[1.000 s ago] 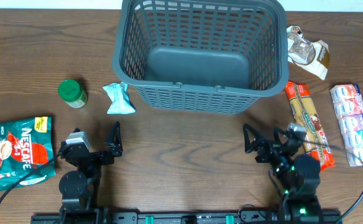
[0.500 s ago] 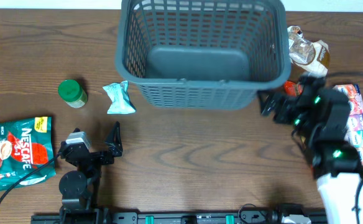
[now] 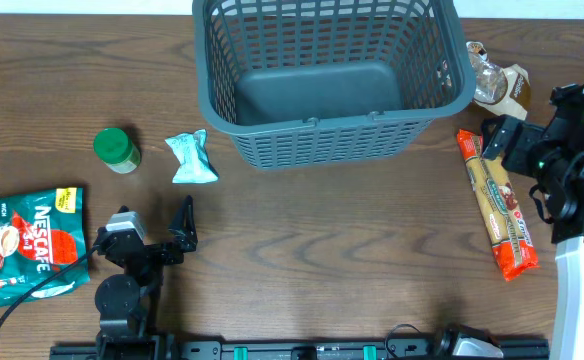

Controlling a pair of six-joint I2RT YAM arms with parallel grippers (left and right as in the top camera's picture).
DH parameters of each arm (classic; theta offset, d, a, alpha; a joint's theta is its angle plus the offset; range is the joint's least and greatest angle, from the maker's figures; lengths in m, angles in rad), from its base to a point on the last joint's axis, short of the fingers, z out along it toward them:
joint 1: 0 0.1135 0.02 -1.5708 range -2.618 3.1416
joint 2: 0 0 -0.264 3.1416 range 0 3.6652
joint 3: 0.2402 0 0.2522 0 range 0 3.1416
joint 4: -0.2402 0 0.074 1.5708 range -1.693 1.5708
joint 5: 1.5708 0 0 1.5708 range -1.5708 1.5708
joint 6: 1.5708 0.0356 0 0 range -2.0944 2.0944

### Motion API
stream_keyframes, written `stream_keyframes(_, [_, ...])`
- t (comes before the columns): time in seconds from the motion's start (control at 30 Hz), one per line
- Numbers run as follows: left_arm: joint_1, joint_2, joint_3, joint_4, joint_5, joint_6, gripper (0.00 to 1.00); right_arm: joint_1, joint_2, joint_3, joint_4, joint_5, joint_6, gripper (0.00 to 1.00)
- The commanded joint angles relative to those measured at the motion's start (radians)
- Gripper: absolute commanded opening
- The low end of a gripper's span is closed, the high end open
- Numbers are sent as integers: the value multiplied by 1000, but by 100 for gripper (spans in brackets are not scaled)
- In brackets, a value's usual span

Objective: Pack container
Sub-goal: 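Reach the right gripper to the white tissue multipack and grasp it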

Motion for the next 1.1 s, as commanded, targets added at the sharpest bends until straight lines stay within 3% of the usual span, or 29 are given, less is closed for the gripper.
stream_keyframes(0.0, [-3, -6, -26, -23, -11, -7, 98, -79, 12, 27, 37, 32, -12, 99])
stream_keyframes(0.2, [-3, -6, -26, -23, -11, -7, 99, -208, 131, 27, 92, 54, -122, 99])
stream_keyframes(0.5, [-3, -6, -26, -23, -11, -7, 98, -387, 366, 26, 82, 31, -137, 99])
stream_keyframes(0.67, [-3, -6, -26, -23, -12, -7, 98, -435, 469, 26, 167, 56, -151, 99])
stream_keyframes(1.07, [-3, -6, -26, -23, -11, -7, 98, -461, 692, 26, 254, -8, -332, 99])
